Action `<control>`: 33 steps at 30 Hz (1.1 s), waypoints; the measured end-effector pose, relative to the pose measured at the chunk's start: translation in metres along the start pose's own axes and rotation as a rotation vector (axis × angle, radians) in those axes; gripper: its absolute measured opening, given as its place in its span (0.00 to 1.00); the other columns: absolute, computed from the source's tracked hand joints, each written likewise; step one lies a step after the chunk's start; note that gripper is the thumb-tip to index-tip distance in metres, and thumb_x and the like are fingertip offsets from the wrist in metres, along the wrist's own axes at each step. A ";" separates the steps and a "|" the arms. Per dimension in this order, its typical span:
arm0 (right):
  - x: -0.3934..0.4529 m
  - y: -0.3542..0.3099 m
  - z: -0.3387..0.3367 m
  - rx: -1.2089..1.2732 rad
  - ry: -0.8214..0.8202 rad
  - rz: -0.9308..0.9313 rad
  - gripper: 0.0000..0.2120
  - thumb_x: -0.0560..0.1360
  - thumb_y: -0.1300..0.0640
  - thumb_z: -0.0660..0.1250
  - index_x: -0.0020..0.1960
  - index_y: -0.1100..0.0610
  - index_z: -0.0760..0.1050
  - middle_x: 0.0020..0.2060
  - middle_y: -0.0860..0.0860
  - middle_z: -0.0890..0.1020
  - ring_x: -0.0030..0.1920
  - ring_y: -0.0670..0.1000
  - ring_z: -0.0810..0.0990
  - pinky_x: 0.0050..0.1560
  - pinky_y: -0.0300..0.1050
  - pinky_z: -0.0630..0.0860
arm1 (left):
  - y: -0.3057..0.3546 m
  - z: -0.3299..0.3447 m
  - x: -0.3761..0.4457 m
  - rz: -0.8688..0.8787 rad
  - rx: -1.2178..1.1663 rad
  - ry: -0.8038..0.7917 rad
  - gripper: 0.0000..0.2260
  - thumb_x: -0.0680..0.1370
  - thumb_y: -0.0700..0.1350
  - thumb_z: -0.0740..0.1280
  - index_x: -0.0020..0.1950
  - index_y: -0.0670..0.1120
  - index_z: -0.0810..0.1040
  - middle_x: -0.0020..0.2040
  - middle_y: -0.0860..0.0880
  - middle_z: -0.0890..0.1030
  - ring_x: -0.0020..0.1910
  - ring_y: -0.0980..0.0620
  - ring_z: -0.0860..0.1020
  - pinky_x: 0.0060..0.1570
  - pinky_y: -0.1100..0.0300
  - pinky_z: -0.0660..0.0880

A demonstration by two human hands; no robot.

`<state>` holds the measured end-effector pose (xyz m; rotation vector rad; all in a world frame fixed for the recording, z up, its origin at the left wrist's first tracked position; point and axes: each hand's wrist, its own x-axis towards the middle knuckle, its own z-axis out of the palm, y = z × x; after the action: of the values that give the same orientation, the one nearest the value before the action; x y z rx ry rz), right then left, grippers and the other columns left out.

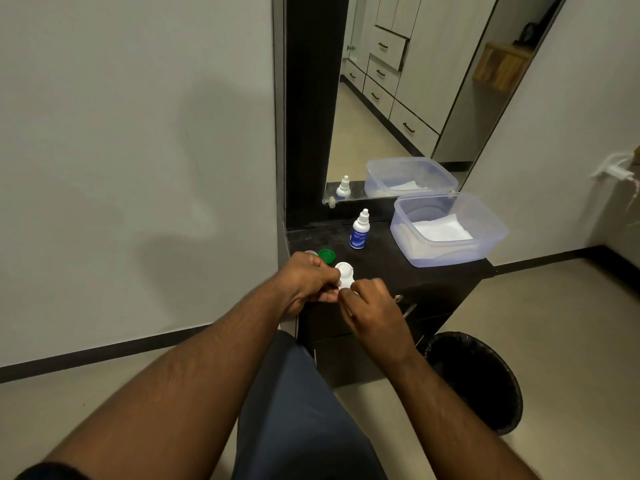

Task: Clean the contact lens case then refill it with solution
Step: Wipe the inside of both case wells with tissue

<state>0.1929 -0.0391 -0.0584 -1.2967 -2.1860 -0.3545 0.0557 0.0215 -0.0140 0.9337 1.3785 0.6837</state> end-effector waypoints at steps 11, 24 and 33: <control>0.001 0.004 -0.005 0.016 -0.011 -0.071 0.03 0.73 0.64 0.68 0.40 0.62 0.77 0.36 0.55 0.76 0.36 0.53 0.71 0.31 0.45 0.68 | 0.002 0.000 -0.003 -0.008 0.004 0.030 0.02 0.73 0.31 0.69 0.43 0.37 0.79 0.39 0.39 0.82 0.31 0.51 0.82 0.32 0.61 0.81; -0.011 0.018 -0.005 0.217 0.021 0.121 0.03 0.72 0.61 0.70 0.43 0.60 0.81 0.38 0.53 0.82 0.39 0.52 0.78 0.43 0.43 0.73 | 0.002 0.002 -0.004 -0.012 -0.010 0.029 0.04 0.73 0.30 0.68 0.41 0.37 0.78 0.39 0.38 0.82 0.30 0.49 0.83 0.32 0.59 0.82; -0.006 0.028 -0.013 0.741 0.084 0.564 0.06 0.70 0.63 0.73 0.47 0.58 0.84 0.43 0.49 0.85 0.45 0.42 0.82 0.49 0.32 0.75 | 0.001 0.001 -0.004 0.020 0.054 0.008 0.02 0.73 0.31 0.68 0.42 0.36 0.80 0.39 0.38 0.82 0.29 0.50 0.83 0.32 0.59 0.82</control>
<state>0.2238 -0.0356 -0.0531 -1.3275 -1.5346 0.5591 0.0565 0.0187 -0.0114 0.9897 1.4023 0.6687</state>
